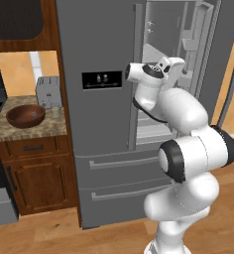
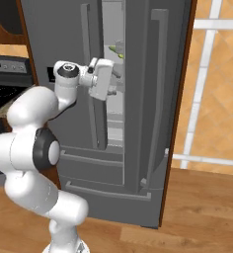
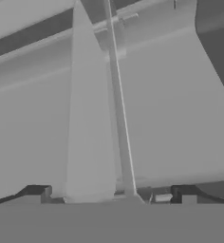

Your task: Grab a lemon wedge from the fridge and one ice cube from the ice bowl, and put them in the glass of lemonade.

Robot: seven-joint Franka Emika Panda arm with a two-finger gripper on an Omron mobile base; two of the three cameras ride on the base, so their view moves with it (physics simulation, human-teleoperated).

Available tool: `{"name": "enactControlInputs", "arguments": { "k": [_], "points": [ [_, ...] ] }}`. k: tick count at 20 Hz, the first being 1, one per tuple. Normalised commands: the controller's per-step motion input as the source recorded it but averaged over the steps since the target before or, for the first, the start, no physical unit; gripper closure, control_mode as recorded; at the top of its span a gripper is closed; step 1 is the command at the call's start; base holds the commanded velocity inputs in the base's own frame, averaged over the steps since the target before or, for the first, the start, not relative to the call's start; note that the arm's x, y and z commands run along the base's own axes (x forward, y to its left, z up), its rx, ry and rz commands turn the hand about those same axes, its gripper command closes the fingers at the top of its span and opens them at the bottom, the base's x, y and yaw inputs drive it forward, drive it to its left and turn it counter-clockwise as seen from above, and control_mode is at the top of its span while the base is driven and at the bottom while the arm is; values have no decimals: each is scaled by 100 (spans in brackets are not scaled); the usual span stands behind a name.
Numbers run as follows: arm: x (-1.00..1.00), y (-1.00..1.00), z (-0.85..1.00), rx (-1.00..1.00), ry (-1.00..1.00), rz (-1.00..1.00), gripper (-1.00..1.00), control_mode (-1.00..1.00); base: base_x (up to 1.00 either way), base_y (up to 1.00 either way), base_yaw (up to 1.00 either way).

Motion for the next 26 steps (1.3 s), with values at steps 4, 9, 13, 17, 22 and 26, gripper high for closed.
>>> {"name": "enactControlInputs", "arguments": {
  "k": [4,9,13,17,22,26],
  "points": [
    [0,-47,-2,0,0,-10,-100,-100,0,0,0],
    [0,-54,0,0,0,-9,-100,-100,0,0,0],
    [-8,-68,-4,0,0,-11,-100,-100,0,0,0],
    [-24,-74,-10,0,0,-14,-100,-100,0,0,0],
    [-28,-84,-9,0,-3,-15,-100,-100,0,0,0],
    [-18,-96,-1,0,-2,-14,-100,-100,0,0,0]
  ]
}}
